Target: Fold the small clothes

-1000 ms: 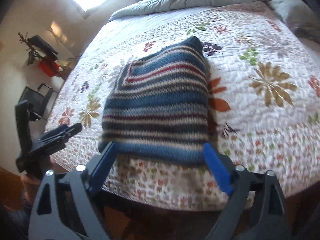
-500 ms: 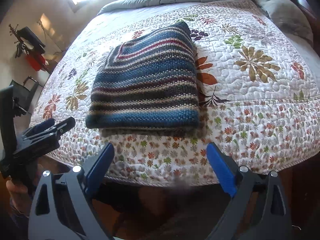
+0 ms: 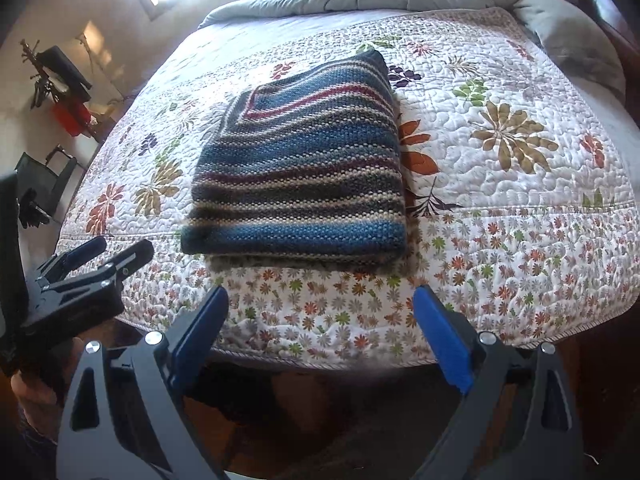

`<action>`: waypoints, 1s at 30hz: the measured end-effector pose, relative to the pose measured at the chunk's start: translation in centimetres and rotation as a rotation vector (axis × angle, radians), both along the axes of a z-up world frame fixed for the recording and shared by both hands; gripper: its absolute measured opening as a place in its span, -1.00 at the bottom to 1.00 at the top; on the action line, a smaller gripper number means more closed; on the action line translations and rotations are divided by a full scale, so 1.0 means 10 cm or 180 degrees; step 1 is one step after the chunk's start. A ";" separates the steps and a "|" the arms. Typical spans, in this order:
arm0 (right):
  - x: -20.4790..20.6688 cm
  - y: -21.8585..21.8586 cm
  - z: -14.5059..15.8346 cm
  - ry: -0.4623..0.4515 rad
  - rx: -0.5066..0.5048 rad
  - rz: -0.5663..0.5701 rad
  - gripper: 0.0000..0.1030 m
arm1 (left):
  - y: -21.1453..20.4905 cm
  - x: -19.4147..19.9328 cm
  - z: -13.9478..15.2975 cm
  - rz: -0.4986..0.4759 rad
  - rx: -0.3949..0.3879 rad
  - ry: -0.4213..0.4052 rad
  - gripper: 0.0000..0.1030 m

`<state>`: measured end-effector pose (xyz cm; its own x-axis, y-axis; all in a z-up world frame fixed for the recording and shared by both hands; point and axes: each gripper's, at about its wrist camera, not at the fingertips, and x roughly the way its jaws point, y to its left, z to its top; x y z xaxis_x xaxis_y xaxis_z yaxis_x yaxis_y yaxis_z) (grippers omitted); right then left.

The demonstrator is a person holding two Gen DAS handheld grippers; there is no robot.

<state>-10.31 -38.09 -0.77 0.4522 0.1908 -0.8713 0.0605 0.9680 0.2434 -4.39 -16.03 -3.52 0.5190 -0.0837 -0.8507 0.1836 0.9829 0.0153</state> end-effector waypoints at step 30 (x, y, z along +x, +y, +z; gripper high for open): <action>0.05 0.07 -0.02 -0.0006 -0.0026 0.0027 0.80 | -0.04 -0.01 -0.01 -0.0020 -0.0011 0.0017 0.86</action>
<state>-9.77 -37.36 -1.01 0.4521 0.1875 -0.8720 0.0518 0.9705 0.2356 -4.53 -16.40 -3.65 0.5140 -0.0898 -0.8531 0.1900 0.9817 0.0111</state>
